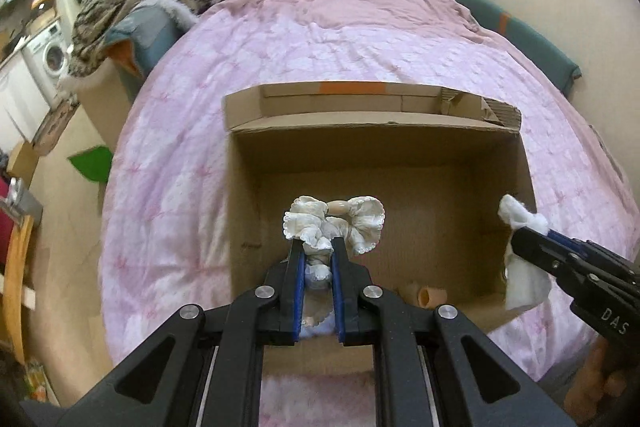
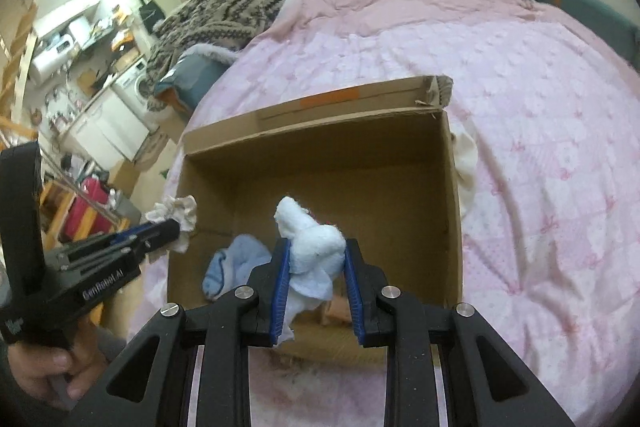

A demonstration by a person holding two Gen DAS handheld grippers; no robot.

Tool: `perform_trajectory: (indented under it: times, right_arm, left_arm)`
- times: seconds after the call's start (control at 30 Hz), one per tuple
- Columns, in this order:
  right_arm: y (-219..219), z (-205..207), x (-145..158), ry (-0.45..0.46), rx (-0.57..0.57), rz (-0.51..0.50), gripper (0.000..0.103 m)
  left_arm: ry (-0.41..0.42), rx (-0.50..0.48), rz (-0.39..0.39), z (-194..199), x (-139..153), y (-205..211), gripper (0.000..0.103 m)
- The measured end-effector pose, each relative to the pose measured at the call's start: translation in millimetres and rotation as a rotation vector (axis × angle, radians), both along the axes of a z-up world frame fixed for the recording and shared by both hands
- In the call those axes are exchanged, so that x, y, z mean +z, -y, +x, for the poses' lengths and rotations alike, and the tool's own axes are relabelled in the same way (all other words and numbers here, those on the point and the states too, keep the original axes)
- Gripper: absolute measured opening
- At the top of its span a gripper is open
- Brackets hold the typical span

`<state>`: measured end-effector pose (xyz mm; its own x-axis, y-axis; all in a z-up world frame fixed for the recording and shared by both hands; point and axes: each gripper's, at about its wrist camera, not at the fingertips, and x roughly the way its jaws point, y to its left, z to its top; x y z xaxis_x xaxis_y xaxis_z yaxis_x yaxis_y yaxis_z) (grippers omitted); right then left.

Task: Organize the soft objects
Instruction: 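Carry the white sock with the right gripper while the left gripper carries the bow over the box, then open the right gripper to drop the white sock while the left gripper releases the bow into the box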

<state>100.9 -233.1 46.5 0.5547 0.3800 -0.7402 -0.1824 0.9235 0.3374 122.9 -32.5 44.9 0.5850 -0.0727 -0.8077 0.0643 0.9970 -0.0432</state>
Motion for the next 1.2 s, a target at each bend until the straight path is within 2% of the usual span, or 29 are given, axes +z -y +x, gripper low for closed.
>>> perform_trajectory:
  times: [0.1,0.23,0.43,0.57,0.67,0.87,1.2]
  right_arm:
    - [2.6,4.6,-16.5,-0.025,-0.026,-0.001,0.028]
    - [-3.2,2.4,-24.7,-0.023,0.007,-0.019,0.028]
    - [-5.6,5.2,-33.8,-0.041,0.013,-0.041,0.028]
    - [-7.1,11.1,-41.3,-0.067,0.004,-0.056,0.028]
    - [-11.7,14.0,-47.5,-0.083,0.006,-0.079,0.028]
    - [-16.8,12.8,-52.1,-0.09,0.029,-0.098,0.028]
    - [-10.2,15.9,-59.3,-0.127,-0.002,-0.104,0.028]
  left_arm:
    - [0.02,-0.021,0.0,4.9,-11.8,7.4,0.011]
    - [-0.017,-0.034,-0.056,9.2,-24.5,7.4,0.011]
    - [0.029,-0.07,0.004,8.2,-31.7,10.2,0.011]
    - [-0.001,-0.08,-0.024,8.7,-39.8,7.6,0.011]
    - [0.007,-0.067,-0.004,8.0,-40.5,7.0,0.011]
    - [-0.025,-0.059,-0.017,9.2,-47.4,5.6,0.011]
    - [-0.036,-0.064,-0.009,7.8,-52.7,7.4,0.011]
